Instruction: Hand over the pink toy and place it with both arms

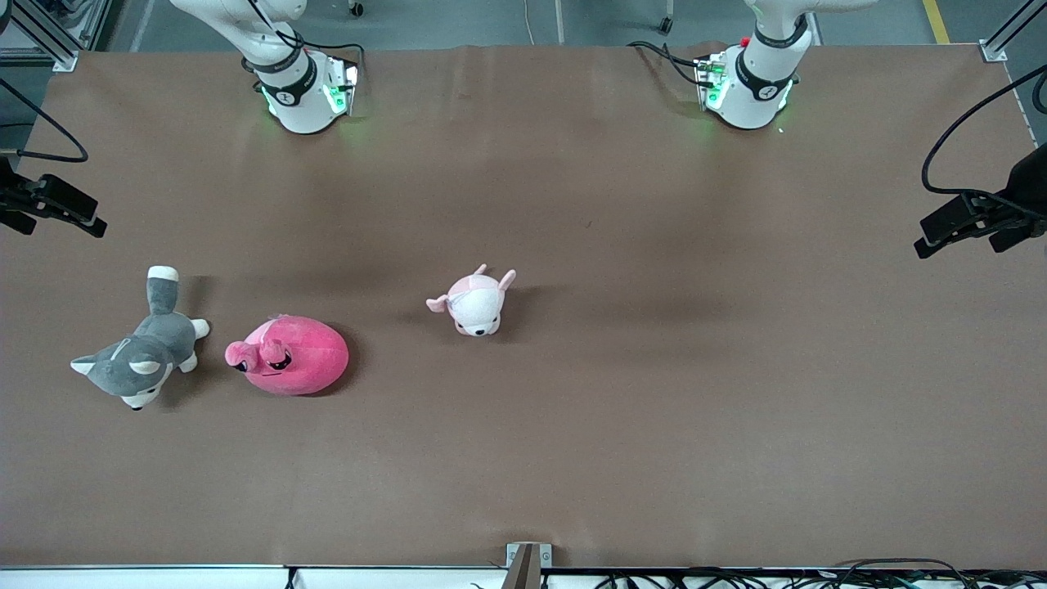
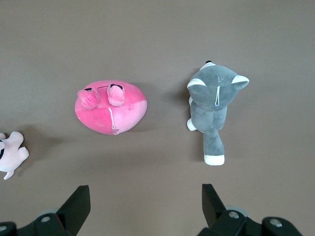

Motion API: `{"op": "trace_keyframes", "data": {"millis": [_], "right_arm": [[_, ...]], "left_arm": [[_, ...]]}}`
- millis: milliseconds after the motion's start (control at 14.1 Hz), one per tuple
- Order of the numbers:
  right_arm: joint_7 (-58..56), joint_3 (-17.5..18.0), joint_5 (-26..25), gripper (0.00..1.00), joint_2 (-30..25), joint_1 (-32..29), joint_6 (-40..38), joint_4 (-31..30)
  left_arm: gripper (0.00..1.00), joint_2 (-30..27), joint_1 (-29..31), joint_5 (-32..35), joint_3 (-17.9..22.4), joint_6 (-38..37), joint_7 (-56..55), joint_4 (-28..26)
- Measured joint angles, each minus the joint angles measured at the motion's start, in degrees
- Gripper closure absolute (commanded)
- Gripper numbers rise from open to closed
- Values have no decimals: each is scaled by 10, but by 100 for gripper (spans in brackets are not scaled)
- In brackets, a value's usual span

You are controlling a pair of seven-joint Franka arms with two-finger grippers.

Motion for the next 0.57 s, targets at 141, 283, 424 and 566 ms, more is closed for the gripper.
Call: {"op": "trace_keyframes", "data": {"millis": [141,283,424,566], "right_arm": [[0,0,0,0,0,0,0,0],[0,1,0,0,0,0,1,0],[0,1,0,0,0,0,1,0],[0,1,0,0,0,0,1,0]], "left_arm": [[0,0,2,0,1,0,7,0],[0,0,2,0,1,0,7,0],[0,0,2,0,1,0,7,0],[0,0,2,0,1,0,7,0]]}}
